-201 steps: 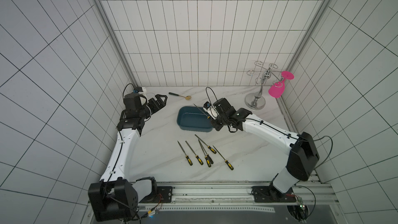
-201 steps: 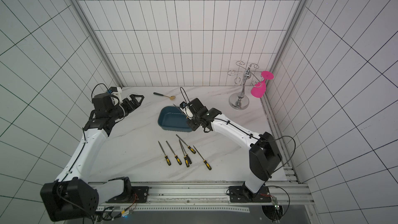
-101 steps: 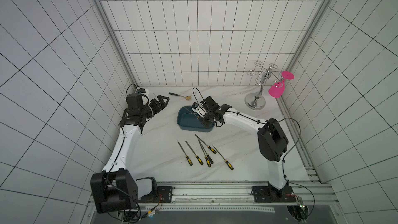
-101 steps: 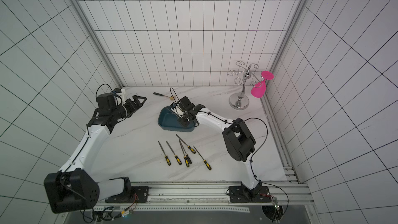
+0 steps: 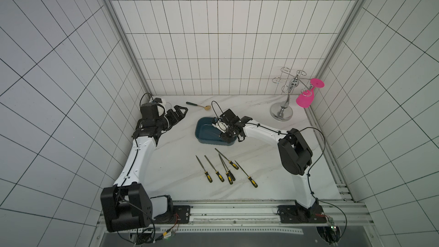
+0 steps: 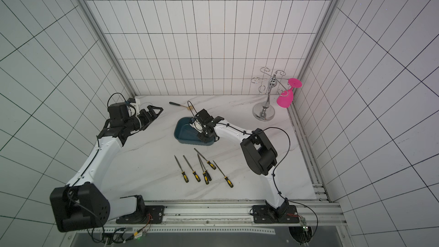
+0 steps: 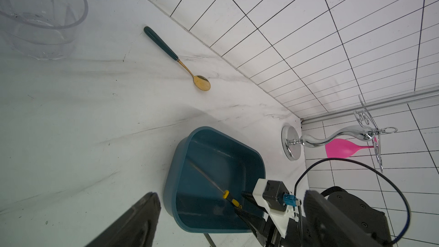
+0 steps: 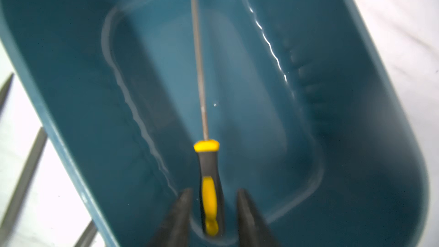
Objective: Put the file tool into the storage box
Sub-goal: Place the file tool in the storage box.
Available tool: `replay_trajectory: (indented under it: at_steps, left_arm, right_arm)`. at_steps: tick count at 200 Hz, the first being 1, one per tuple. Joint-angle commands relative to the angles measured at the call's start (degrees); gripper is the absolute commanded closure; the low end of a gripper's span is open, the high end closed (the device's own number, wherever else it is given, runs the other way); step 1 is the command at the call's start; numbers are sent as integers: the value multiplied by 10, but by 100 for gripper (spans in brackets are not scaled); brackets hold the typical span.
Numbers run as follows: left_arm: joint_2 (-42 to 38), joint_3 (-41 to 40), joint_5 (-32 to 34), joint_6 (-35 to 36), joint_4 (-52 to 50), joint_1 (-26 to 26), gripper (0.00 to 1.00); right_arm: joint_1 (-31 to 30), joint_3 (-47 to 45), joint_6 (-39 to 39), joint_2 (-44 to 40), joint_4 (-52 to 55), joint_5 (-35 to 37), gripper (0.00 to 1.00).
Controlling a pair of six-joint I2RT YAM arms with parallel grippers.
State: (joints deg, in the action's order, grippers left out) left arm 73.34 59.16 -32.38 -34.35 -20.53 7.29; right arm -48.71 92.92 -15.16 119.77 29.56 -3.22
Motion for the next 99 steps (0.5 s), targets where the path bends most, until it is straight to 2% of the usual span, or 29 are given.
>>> replay_trajectory:
  at_steps: [1, 55, 74, 99]
  left_arm:
    - [5, 11, -9, 0, 5, 0, 2]
    - [8, 11, -8, 2, 5, -3, 2]
    - [8, 11, -7, 2, 5, -6, 2]
    - [4, 10, 2, 7, 5, -15, 2]
  right_arm:
    - [6, -9, 3, -14, 22, -1, 55]
    - [14, -46, 20, -34, 19, 2, 56]
    - [25, -69, 27, -53, 10, -24, 57]
    - [35, -99, 33, -83, -10, -15, 58]
